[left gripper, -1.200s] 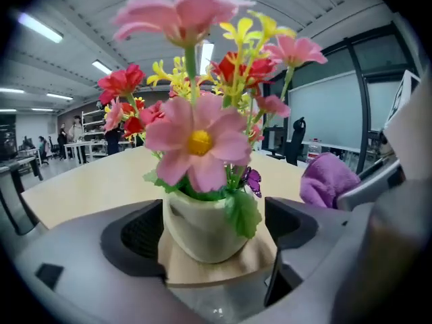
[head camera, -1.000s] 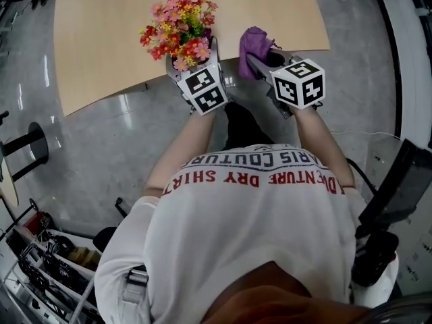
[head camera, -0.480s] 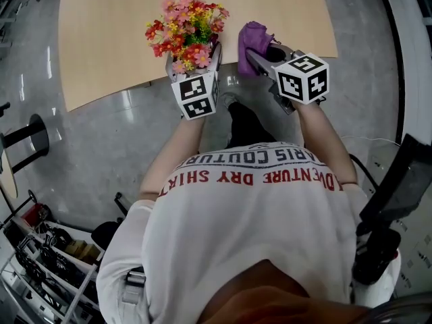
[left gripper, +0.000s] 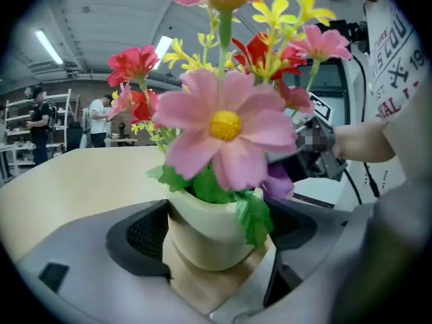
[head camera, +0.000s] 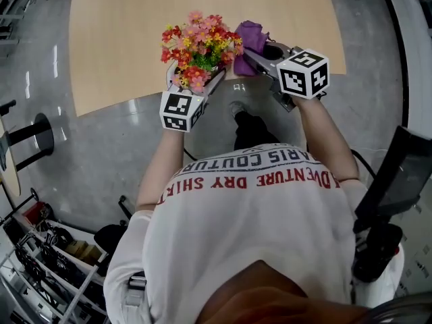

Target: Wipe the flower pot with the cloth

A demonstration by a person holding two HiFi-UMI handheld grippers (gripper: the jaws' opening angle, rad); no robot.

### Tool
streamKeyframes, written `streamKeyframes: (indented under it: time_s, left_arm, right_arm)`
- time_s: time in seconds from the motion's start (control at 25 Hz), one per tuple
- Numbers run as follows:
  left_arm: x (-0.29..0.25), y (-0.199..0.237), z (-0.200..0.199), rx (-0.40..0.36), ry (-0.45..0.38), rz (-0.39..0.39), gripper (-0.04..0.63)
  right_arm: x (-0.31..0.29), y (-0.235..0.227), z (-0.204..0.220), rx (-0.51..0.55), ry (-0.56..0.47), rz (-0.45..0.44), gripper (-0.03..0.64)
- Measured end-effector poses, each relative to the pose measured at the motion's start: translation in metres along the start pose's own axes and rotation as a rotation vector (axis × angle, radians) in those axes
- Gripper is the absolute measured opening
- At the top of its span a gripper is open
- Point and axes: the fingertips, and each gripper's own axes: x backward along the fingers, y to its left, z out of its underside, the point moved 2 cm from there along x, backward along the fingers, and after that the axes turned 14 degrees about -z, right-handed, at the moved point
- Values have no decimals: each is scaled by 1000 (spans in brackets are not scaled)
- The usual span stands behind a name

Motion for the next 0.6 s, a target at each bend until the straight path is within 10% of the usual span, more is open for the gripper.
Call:
streamKeyframes:
  time_s: [0.6]
  left_arm:
    - [12,9,-17,-75,12,167,448]
  right_arm:
    - [-40,-8,-9,2,147,27,43]
